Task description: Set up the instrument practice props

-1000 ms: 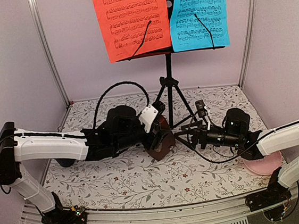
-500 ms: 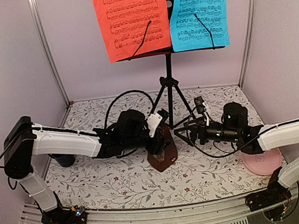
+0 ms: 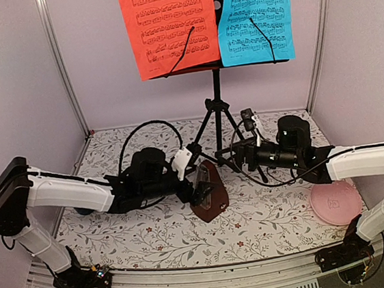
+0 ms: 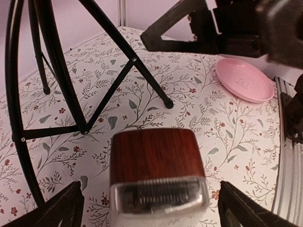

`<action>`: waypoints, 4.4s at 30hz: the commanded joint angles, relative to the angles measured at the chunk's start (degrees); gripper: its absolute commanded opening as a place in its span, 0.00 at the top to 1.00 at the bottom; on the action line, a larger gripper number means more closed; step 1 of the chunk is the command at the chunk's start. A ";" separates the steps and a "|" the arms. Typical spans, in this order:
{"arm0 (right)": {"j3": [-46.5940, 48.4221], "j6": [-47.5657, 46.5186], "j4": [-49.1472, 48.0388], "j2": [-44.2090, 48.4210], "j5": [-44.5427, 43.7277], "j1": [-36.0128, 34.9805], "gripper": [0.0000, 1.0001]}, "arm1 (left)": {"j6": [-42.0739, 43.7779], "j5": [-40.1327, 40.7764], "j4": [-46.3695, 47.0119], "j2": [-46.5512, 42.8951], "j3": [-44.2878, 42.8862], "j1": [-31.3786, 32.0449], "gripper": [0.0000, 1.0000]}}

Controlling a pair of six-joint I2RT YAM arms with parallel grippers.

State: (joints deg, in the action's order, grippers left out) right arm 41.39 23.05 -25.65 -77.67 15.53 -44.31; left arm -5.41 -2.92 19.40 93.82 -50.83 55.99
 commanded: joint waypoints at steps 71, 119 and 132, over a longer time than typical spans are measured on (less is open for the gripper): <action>2.69 5.95 7.45 -17.55 -1.54 0.39 0.13 | 1.81 -4.25 25.68 -14.21 20.13 -2.05 0.98; 8.18 0.60 7.63 -8.34 7.64 0.19 0.01 | -9.82 -0.49 -22.79 2.20 0.48 -31.38 0.56; 5.43 -0.33 7.50 -7.19 8.22 -0.91 0.07 | -4.74 -6.70 19.28 -24.50 29.32 -16.39 0.37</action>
State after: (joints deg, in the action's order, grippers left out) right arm 47.20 23.53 -17.93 -85.52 23.18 -44.38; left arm -12.88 -6.79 17.91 72.25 -30.13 31.88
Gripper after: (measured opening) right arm 0.955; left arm 0.628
